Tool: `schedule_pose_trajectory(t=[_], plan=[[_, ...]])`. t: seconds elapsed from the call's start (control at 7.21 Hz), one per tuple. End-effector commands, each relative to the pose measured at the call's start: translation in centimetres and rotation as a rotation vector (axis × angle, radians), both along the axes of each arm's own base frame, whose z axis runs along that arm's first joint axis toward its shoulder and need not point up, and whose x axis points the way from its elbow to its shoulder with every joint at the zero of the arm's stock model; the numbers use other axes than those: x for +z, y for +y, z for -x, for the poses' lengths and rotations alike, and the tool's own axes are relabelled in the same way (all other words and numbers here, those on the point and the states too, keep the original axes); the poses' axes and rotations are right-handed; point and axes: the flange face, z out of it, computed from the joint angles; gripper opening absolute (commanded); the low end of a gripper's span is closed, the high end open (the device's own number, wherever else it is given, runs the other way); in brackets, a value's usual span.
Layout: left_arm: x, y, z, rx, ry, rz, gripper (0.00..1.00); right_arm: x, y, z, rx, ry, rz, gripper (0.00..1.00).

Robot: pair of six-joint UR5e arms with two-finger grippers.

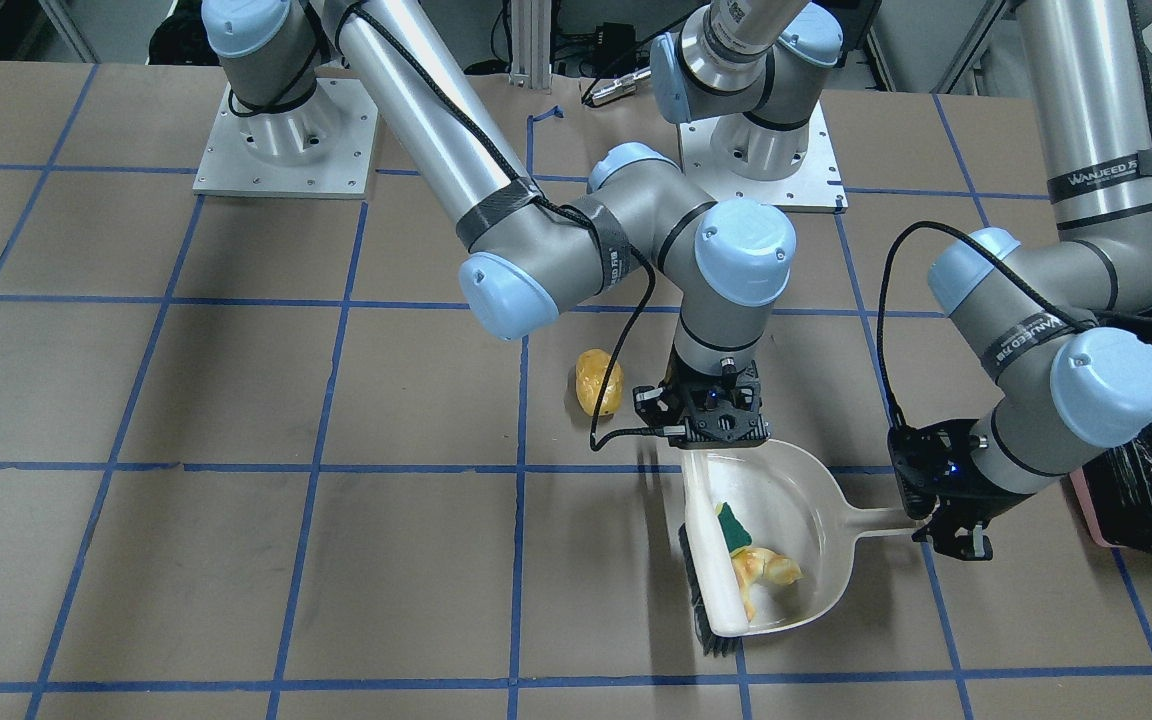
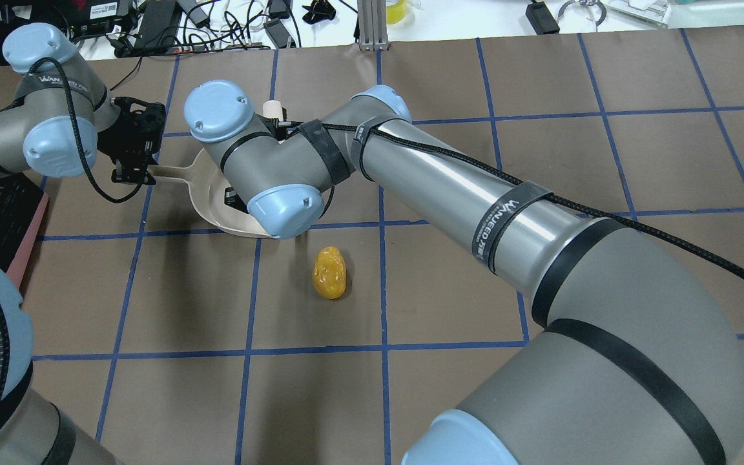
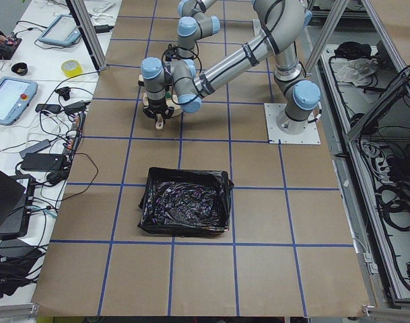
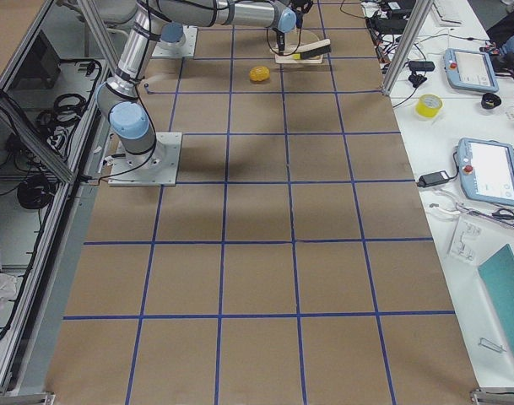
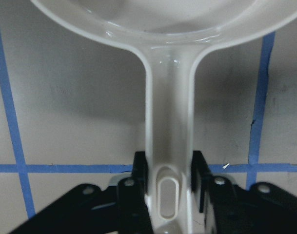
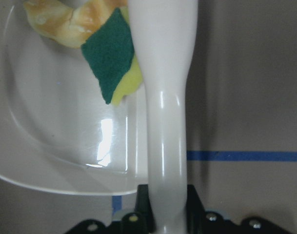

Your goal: Sweep and dump trash into bin

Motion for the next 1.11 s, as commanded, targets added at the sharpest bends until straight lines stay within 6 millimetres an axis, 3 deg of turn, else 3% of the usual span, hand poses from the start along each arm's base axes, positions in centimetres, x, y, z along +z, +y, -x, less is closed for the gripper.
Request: schedule_pose_trajectory(t=[0.0, 0.42, 0.97], plan=[[0.1, 0.0, 0.0, 0.000, 0.001, 0.002, 0.00, 1.3, 1.2, -1.2, -0.102, -0.074, -0.039, 0.00], [0.1, 0.0, 0.0, 0.000, 0.001, 0.002, 0.00, 1.4, 3.3, -3.4, -0.327, -0.185, -0.164, 0.00], [0.0, 0.0, 0.0, 0.000, 0.001, 0.000, 0.00, 1.4, 8.4, -7.0, -0.413, -0.167, -0.204, 0.00]])
